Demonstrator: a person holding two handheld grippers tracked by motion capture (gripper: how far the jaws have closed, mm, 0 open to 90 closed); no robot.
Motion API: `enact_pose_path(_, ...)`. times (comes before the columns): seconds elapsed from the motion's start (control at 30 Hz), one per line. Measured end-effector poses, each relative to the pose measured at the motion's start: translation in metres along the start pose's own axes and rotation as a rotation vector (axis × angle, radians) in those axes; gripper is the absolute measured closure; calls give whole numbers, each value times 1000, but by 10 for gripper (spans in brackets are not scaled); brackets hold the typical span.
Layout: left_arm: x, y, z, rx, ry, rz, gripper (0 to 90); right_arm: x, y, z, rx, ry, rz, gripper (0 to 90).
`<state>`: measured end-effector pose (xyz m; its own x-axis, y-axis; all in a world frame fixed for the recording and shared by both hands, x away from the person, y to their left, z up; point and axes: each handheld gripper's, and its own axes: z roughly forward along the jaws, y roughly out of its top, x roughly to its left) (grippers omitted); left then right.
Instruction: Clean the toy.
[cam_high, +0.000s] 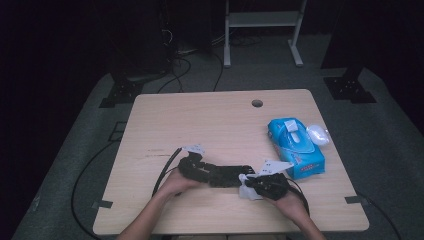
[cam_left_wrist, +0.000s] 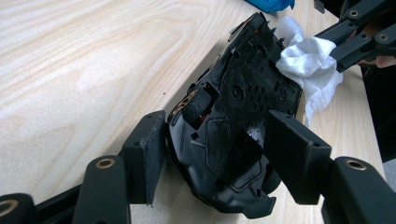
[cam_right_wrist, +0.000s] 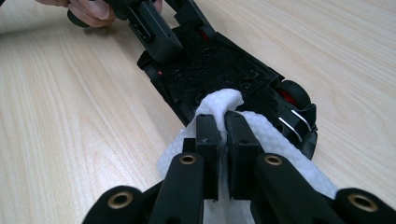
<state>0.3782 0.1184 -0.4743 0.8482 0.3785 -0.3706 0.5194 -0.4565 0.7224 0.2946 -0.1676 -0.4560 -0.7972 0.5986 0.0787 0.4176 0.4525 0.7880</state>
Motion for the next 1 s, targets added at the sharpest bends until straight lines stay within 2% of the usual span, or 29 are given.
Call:
enact_pose_path(0.07,0,0,0,5,2,4,395,-2,3,-1,14,11,20,845)
enact_pose_path(0.17,0,0,-1,-4,3,-1,397,-7,4,-5,-3,44,71,844)
enact_pose_path(0.3,0,-1,-2,-6,7,7,406,-9,3,-4,21,66,87,843)
enact_pose_path(0.4,0,-1,-1,-5,1,2,407,-11,1,-2,20,77,101,844)
enact_pose_path(0.6,2,-2,2,28,-21,-26,319,-10,0,-3,17,68,86,849)
enact_pose_path(0.9,0,2,7,48,-28,-3,328,-8,-5,-4,-9,51,60,852)
enact_pose_path(1.0,-2,2,7,40,-17,9,331,-7,-7,-5,-19,47,59,853)
